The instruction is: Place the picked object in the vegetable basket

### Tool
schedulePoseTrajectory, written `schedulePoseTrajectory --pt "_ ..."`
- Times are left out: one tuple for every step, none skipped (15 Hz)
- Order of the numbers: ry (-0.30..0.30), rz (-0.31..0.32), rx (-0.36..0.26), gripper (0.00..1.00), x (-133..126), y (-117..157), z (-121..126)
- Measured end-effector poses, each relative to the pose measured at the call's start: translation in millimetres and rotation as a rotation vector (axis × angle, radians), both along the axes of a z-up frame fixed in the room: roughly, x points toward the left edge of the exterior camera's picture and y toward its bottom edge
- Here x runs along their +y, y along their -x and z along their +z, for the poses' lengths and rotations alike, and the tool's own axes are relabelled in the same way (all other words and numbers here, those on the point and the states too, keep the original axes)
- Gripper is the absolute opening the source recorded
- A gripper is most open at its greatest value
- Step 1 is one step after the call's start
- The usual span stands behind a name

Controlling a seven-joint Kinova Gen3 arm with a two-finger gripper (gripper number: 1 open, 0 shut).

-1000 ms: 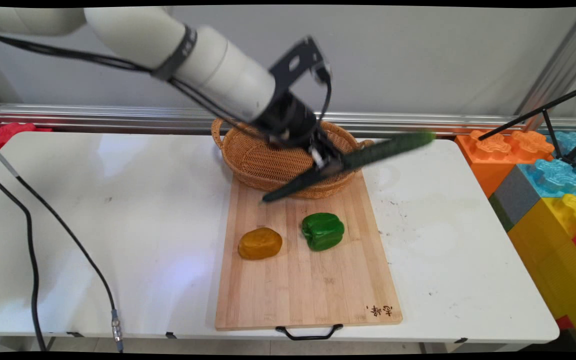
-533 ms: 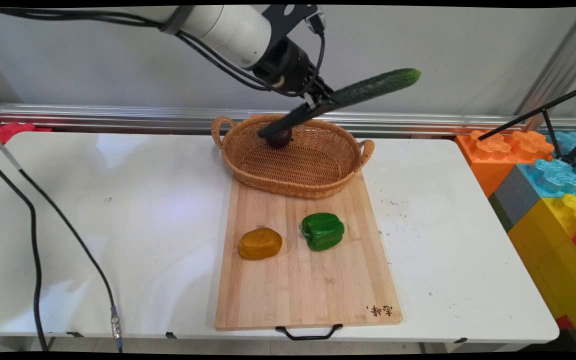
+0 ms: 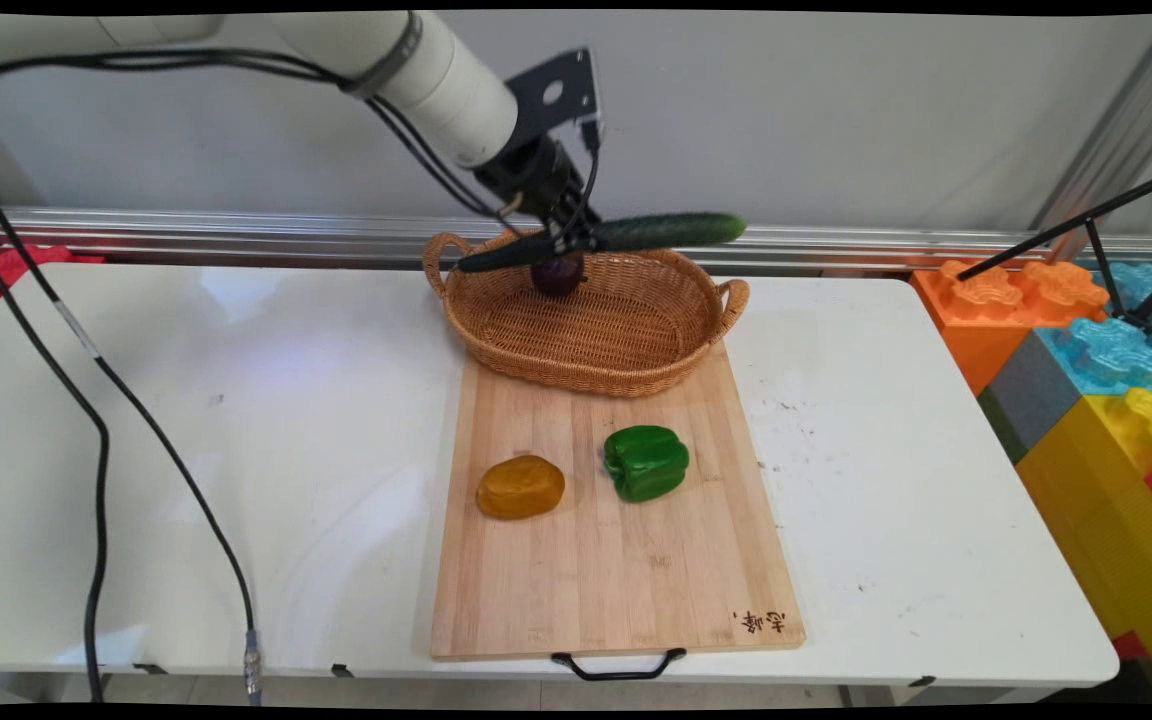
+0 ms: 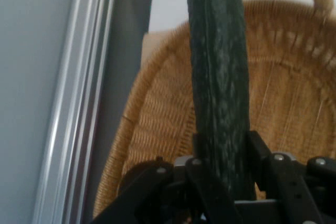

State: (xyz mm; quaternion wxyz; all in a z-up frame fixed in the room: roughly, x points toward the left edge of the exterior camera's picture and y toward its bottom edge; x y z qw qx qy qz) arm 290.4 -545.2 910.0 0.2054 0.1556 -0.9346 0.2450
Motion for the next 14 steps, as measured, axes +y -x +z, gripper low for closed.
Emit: schedulePoseTrajectory --pt "-0.004 -0.012 -0.013 0.00 -4 -2 -10" --pt "-0.008 -0.026 -0.020 0.00 -8 -1 -19" --pt "-0.009 -0.035 -0.024 0.00 -11 -1 -25" --pt "-0.011 -0.052 -0.029 0.00 -16 1 -33" --pt "-0.009 -0.069 -0.033 0.00 -22 3 -43" --pt "-0.007 -0.079 -0.035 0.00 -26 4 -49" --pt "-0.005 -0.087 -0.037 0.00 -29 5 -55" --pt "-0.002 -0.095 -0.039 0.00 -34 6 -61" --pt "0.001 -0.100 -0.040 1.00 -37 6 -66" --pt "0.005 -0.102 -0.040 1.00 -40 7 -69" --pt "0.008 -0.098 -0.038 1.00 -43 7 -73" --pt "0.009 -0.089 -0.035 1.00 -45 7 -75" --pt "0.006 -0.077 -0.029 1.00 -44 7 -75" --pt "-0.001 -0.067 -0.019 1.00 -42 8 -74"
